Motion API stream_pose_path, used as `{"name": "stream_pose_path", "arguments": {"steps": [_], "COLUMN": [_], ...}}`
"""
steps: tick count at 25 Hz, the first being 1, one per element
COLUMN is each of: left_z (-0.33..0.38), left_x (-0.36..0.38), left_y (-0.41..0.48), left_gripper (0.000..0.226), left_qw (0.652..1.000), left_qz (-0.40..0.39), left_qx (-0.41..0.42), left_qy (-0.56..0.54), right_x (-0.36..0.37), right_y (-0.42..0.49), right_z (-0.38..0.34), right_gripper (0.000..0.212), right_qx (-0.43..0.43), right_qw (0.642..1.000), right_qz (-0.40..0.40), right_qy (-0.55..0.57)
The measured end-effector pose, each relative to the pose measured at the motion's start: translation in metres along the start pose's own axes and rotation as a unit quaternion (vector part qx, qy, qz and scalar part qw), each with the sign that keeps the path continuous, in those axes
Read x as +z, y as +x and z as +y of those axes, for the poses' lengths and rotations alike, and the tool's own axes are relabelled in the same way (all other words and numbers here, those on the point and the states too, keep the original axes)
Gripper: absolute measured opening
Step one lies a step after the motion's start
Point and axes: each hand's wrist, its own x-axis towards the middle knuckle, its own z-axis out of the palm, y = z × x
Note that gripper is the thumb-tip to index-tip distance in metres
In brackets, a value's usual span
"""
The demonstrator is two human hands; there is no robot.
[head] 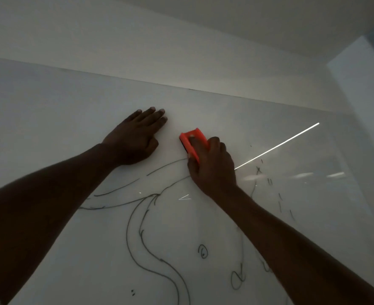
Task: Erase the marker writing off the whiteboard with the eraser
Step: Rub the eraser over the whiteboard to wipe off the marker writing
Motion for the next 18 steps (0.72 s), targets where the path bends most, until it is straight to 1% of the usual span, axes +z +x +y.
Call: {"name": "stream_pose_path", "arguments": {"steps": [1,2,3,5,7,8,9,10,11,12,13,14,15,16,17,18], "left_z": [-0.002,-0.004,-0.005,-0.003,0.0,0.0,0.0,0.0,0.0,0.0,0.0,0.0,-0.001,-0.002,-0.002,-0.002], "left_x": [0.002,0.004,0.005,0.005,0.004,0.004,0.003,0.002,0.002,0.001,0.0,0.0,-0.001,-0.001,0.0,0.0], "left_y": [0.001,0.0,0.0,-0.001,0.0,0.0,-0.001,-0.002,-0.002,-0.002,-0.002,-0.001,-0.001,-0.002,-0.002,-0.002], "left_gripper": [0.074,0.073,0.073,0.073,0.073,0.073,0.073,0.073,0.073,0.073,0.073,0.073,0.073,0.072,0.072,0.071], "left_qw": [1.0,1.0,1.0,1.0,1.0,1.0,1.0,1.0,1.0,1.0,1.0,1.0,1.0,0.999,0.999,0.999], "left_qz": [0.009,0.015,0.016,0.016,0.016,0.015,0.015,0.013,0.012,0.011,0.009,0.007,0.006,0.006,0.008,0.011], "left_qx": [-0.002,-0.001,0.001,0.0,-0.002,-0.002,-0.002,-0.002,-0.003,-0.003,-0.002,-0.001,0.001,0.004,0.006,0.007], "left_qy": [-0.003,-0.006,-0.008,-0.014,-0.019,-0.021,-0.023,-0.025,-0.025,-0.025,-0.026,-0.028,-0.031,-0.033,-0.035,-0.039], "right_x": [-0.004,-0.007,-0.01,-0.016,-0.013,-0.01,-0.007,-0.005,-0.004,-0.004,-0.007,-0.01,-0.01,-0.009,-0.007,-0.005], "right_y": [-0.004,-0.006,-0.008,-0.01,-0.009,-0.006,-0.004,-0.006,-0.009,-0.011,-0.01,-0.007,-0.004,0.0,0.006,0.012], "right_z": [0.021,0.047,0.074,0.122,0.129,0.117,0.101,0.085,0.076,0.078,0.088,0.103,0.118,0.129,0.135,0.133], "right_gripper": [0.058,0.057,0.056,0.056,0.055,0.054,0.054,0.054,0.054,0.055,0.055,0.055,0.054,0.053,0.053,0.052], "right_qx": [-0.007,0.03,0.095,0.228,0.32,0.335,0.308,0.237,0.144,0.059,0.001,-0.007,0.045,0.148,0.263,0.351], "right_qw": [1.0,0.999,0.995,0.971,0.945,0.941,0.951,0.971,0.989,0.998,1.0,1.0,0.999,0.989,0.965,0.936], "right_qz": [0.0,-0.004,-0.013,-0.032,-0.026,-0.018,-0.002,0.008,0.007,-0.002,-0.016,-0.026,-0.025,-0.015,-0.001,0.007], "right_qy": [-0.005,-0.021,-0.041,-0.062,-0.055,-0.047,-0.039,-0.03,-0.015,-0.001,0.009,0.01,0.002,-0.004,-0.009,-0.011]}}
